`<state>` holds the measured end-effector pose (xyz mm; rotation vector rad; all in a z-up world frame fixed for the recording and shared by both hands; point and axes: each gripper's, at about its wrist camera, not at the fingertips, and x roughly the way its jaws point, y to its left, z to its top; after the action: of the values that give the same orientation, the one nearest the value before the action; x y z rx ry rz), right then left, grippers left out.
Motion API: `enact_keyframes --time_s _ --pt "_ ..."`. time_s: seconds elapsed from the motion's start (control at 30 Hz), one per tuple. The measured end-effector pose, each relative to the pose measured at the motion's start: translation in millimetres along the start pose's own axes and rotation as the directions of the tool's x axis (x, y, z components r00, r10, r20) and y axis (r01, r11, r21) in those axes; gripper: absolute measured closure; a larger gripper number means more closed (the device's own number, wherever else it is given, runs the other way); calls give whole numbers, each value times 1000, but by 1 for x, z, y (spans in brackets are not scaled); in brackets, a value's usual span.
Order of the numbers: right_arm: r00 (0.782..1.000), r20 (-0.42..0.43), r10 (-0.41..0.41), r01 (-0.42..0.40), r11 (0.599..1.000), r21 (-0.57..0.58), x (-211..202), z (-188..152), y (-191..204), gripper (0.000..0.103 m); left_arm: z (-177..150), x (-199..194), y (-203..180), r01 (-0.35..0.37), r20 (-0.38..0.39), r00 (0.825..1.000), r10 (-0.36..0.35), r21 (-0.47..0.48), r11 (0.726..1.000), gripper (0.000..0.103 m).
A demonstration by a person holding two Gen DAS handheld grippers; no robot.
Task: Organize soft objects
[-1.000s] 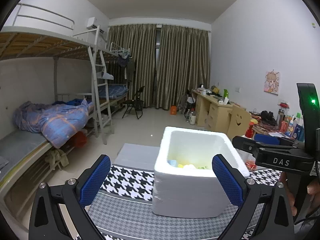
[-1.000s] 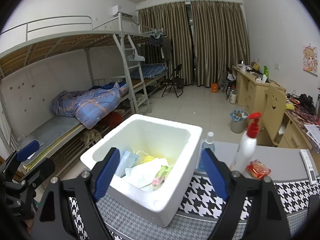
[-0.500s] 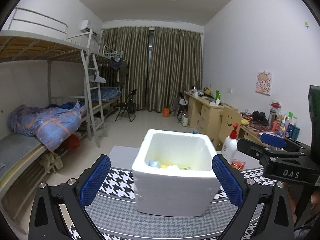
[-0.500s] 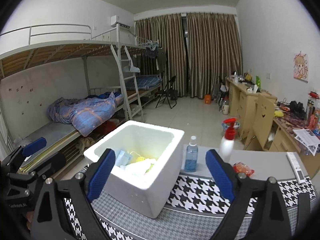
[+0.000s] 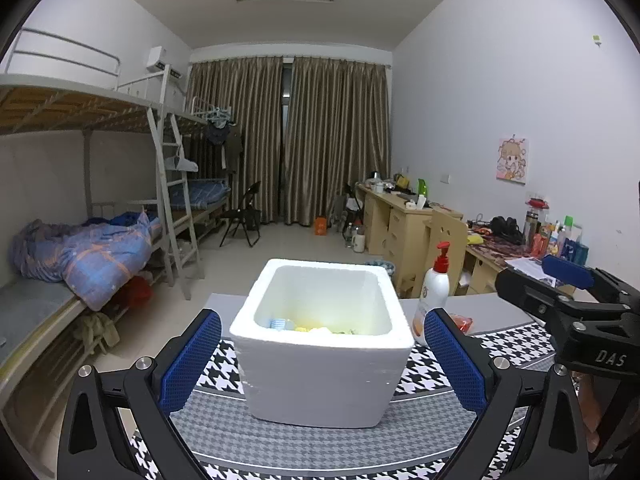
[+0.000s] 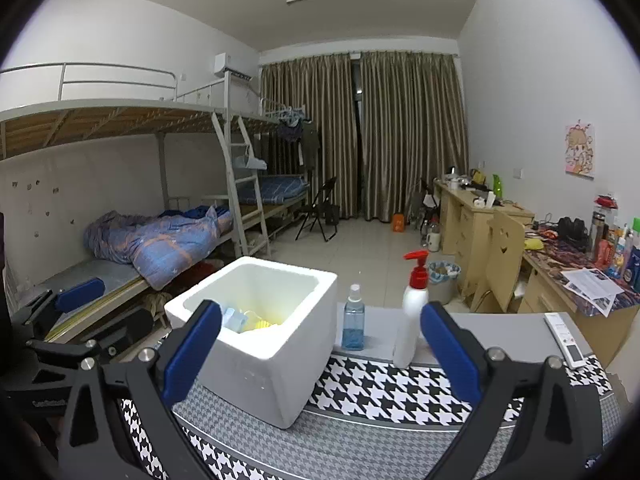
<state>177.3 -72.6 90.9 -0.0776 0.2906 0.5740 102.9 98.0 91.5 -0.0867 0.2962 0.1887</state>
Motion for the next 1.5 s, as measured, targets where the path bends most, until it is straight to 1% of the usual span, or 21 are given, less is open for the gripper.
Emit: enact_keyframes --time_s 0.17,0.23,0.4,0.67,0.8,0.97,1.07,1.17,1.37,1.5 --pt "1000 19 -24 24 1000 -3 -11 -5 -3 2 0 -3 -6 5 7 1000 -5 4 1000 1" --pt "1000 19 -21 21 1000 7 -13 -7 -6 2 -1 -4 -7 1 14 1000 -1 1 1000 1" --pt "999 25 -35 34 999 30 -21 -13 -13 2 -3 -11 -14 -6 39 999 5 20 1000 1" --pt "997 48 -52 51 998 28 -38 -23 -17 1 -8 -19 -25 7 47 999 -9 46 999 1" --pt "996 80 -47 44 998 39 -46 -29 -19 1 -14 -25 -30 22 56 998 -25 59 998 1" --pt "993 111 -50 46 998 32 -55 -39 -19 1 -24 -32 -32 21 79 997 -26 65 998 1" --pt "993 113 -44 39 998 47 -57 -46 -20 1 -34 -32 -32 38 64 997 -42 64 997 1" --pt "994 106 -40 35 998 48 -58 -54 -20 1 -41 -31 -31 34 57 998 -37 54 998 1" --pt "994 91 -57 55 998 32 -57 -67 -16 1 -48 -34 -28 44 65 997 -47 49 998 1" --pt "995 81 -52 48 997 54 -56 -71 -19 1 -52 -37 -26 43 66 997 -46 42 998 1"
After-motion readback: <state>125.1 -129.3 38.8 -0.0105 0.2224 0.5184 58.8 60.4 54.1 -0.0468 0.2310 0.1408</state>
